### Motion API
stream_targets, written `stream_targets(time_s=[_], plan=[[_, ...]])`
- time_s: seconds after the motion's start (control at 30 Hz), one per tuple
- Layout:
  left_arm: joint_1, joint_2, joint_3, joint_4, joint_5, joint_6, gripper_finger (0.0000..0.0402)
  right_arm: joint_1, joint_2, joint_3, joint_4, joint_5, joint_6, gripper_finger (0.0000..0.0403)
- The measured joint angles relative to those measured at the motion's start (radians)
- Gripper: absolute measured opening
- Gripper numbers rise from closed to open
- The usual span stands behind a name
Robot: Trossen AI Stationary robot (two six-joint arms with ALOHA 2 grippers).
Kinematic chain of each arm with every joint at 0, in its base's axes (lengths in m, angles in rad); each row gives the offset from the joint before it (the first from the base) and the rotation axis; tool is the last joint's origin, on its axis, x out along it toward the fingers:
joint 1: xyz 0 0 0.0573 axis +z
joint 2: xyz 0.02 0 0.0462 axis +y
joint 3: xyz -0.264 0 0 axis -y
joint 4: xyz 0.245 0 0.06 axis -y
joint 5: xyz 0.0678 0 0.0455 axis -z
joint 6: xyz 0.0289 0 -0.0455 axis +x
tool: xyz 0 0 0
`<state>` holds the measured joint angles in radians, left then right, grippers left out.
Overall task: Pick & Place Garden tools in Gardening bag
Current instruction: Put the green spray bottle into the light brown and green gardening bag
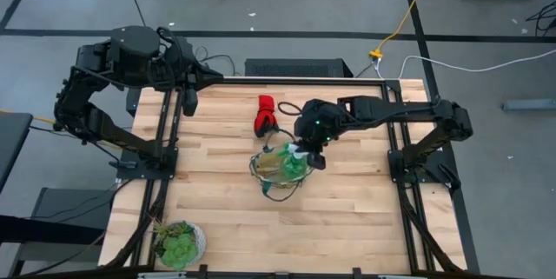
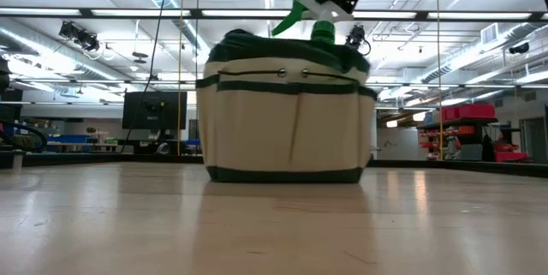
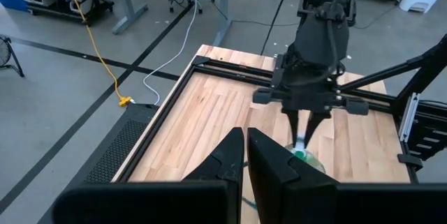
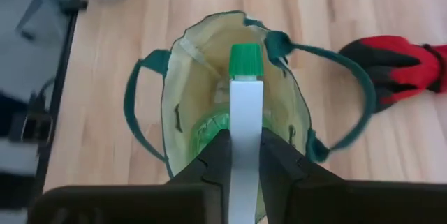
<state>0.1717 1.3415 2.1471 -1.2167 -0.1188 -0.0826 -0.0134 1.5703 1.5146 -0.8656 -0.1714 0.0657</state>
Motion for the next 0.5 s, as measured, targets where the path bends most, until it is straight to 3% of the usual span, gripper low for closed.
stream_targets(time_s=[0.3,0.5], plan=[[0.0,0.0,0.0,0.0,0.0,-0.003,0.0025,0.025,0.0,0.0,-0.037,0.006,-0.173,0.0049],[0.0,0.0,0.0,0.0,0.0,-0.008,0.0025,0.027,0.0,0.0,-0.033,0.015,-0.15,0.0049]])
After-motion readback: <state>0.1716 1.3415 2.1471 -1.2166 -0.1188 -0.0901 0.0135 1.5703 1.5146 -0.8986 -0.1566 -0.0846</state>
